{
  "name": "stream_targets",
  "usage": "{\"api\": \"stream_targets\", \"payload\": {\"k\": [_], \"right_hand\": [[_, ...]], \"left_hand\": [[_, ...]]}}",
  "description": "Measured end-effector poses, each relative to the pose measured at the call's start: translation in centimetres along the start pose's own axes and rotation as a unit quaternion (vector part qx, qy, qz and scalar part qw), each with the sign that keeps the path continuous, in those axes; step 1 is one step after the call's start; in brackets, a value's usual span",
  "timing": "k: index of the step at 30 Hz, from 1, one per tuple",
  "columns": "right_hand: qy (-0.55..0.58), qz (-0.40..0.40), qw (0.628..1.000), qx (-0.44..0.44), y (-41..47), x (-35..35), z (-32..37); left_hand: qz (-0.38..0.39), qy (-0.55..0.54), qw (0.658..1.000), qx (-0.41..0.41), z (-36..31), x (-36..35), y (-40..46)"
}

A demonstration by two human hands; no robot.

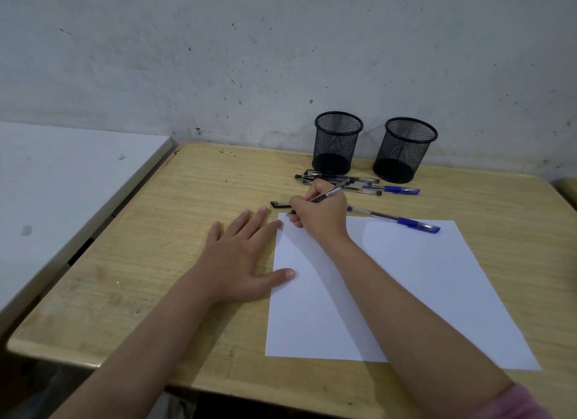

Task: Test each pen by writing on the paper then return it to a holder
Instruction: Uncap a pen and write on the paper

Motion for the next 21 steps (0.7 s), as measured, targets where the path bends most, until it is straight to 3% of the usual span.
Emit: {"api": "stream_targets", "payload": {"k": [15, 21], "right_hand": [[0.013, -0.019, 1.000, -0.018, 0.2, 0.4, -0.3], [0.129, -0.069, 0.987, -0.061, 0.7, 1.8, -1.0]], "left_hand": [[-0.002, -0.004, 1.000, -0.001, 0.2, -0.2, 0.1], [-0.023, -0.004, 1.000, -0.011, -0.1, 0.5, 0.1]]}}
Point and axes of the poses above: each hand's wrist, its own y-axis towards the middle knuckle, its own x-axis out of the back of the hand, z = x × y, the point moved 8 cm from there along y, towards the middle knuckle, and after that the axes turned 2 degrees about y, right-handed, at the moved point
